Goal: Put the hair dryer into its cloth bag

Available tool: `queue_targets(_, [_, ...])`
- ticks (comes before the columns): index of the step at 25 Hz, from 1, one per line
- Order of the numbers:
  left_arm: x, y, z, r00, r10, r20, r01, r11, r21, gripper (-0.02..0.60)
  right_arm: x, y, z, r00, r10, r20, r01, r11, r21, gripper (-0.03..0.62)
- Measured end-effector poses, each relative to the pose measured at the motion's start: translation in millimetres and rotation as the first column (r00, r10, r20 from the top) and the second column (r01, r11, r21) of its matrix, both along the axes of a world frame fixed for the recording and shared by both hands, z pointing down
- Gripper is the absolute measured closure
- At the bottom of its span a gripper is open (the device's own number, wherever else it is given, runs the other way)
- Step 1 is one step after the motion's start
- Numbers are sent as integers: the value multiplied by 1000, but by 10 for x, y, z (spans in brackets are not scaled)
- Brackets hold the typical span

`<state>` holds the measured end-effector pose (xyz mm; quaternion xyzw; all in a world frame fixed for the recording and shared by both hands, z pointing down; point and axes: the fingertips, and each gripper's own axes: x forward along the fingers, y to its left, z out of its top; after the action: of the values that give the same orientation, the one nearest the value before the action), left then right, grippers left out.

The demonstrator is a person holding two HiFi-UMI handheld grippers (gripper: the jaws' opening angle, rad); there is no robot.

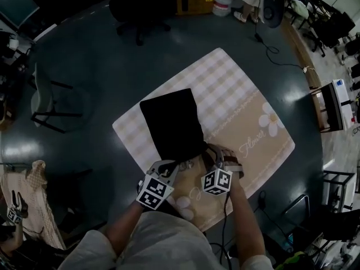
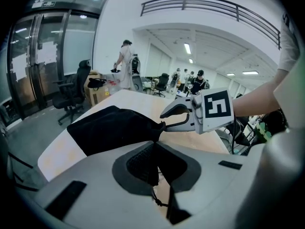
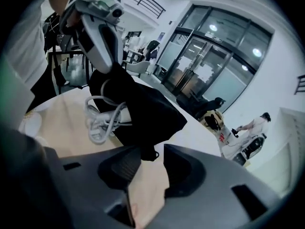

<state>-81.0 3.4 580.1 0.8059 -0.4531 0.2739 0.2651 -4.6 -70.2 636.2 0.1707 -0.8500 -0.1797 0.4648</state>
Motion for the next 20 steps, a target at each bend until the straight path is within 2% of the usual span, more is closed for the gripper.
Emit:
queue_targets(2, [-47,98,19,1000,6,5,-6,1000,2,563,-97,54,43,1000,10,15,-10,1000,-3,460])
queue_targets(4, [-117,215,28,1000,9,13,-9,1000,6,563,-192,155,55,999,17,27,-17,1000,2,540])
queue_targets(6, [-125,216,28,1000,5,16,-5,1000,7,563,-202,178,46,1000,13,28,-13,1000,-5,566])
queue_targets(10, [-72,30,24,999,-19,32,18,1000,15,563,-79,52,-59,996,35,87,-28,996,-79,572])
queue_targets(16, [-215,118,100,985,-63,161,53,996,68,559,-93,140,-161,992,36,119,-26,996,-82,572])
queue_targets(20, [-206,262,253,981,-73,181,70,997,25,452,-108,162,-195,990,48,130,-38,996,-77,572])
